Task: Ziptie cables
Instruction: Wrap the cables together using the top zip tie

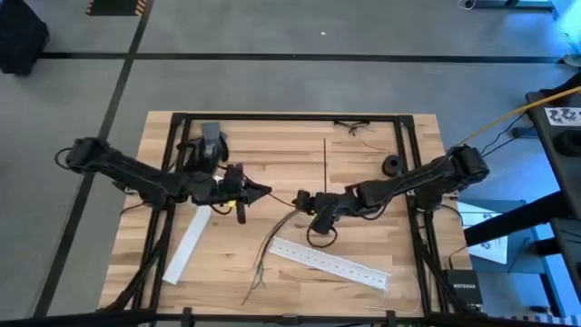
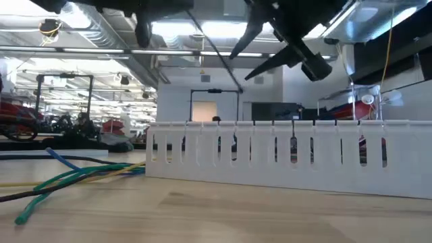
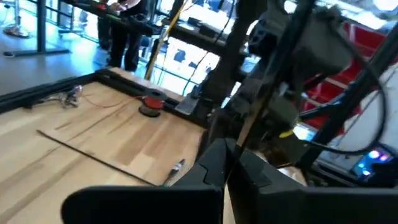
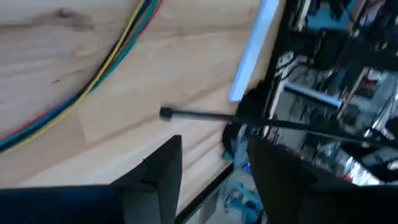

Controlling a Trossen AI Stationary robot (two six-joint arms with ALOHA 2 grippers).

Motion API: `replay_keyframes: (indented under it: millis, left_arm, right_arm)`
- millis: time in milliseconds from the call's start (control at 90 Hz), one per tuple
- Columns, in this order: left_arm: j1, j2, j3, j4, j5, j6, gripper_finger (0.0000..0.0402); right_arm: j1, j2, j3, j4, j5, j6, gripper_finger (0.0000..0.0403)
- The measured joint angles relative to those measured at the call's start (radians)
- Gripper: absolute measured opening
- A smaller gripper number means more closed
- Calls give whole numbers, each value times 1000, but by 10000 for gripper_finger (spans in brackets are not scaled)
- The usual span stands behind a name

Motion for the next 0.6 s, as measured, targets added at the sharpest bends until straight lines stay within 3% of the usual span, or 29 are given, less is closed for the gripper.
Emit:
replay_keyframes:
  millis: [267, 422, 600]
  left_arm:
    - [-12, -3, 0, -19, 0, -22, 0]
    - [-13, -2, 0, -26, -1, -29, 0]
    - [-13, -2, 0, -25, -1, -28, 0]
  right_arm:
    - [1, 0, 0, 30, -24, -181, 172]
    - [13, 0, 0, 74, -30, -204, 172]
    - [12, 6, 0, 79, -130, -208, 172]
